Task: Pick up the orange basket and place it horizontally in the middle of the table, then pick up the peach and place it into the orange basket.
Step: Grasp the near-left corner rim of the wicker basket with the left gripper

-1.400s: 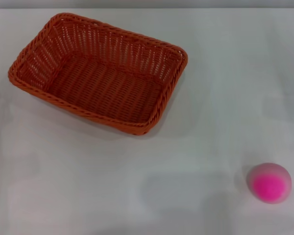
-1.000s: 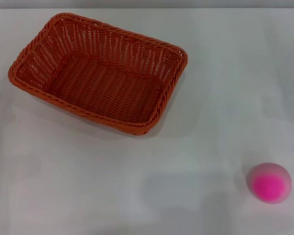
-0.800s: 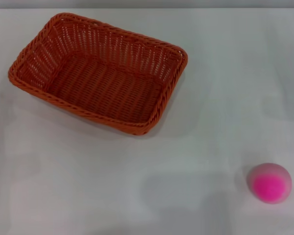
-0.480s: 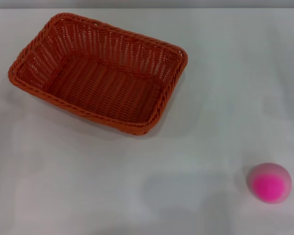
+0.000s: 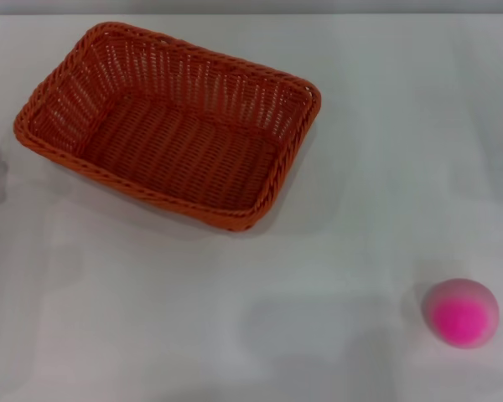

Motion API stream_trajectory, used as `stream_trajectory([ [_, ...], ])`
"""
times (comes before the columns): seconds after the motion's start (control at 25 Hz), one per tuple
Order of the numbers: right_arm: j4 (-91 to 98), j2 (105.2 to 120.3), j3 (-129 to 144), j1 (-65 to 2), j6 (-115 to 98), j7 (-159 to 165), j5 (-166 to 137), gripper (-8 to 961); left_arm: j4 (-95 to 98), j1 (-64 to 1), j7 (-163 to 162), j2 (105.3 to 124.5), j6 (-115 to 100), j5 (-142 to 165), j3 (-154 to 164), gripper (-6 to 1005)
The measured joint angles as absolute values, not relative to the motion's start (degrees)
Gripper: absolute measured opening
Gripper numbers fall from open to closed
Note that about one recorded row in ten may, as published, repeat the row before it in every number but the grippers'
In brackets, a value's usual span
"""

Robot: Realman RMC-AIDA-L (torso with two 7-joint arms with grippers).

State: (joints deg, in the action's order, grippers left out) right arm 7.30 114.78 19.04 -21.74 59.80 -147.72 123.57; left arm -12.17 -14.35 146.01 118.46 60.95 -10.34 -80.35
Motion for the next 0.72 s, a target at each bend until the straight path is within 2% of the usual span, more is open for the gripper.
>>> stream_trajectory([
  [0.32,8.07,114.78,19.27,-21.64,59.45,-147.30,123.57,812,-14.05,-13.00,146.45,118.27,61.74,-10.46,-80.86,528],
  [0.72,8.38,114.78,19.24,-21.13,59.40,-147.30,123.57,811,-27.03,-7.38,147.39,116.97,61.53,-9.71,-80.86,529],
])
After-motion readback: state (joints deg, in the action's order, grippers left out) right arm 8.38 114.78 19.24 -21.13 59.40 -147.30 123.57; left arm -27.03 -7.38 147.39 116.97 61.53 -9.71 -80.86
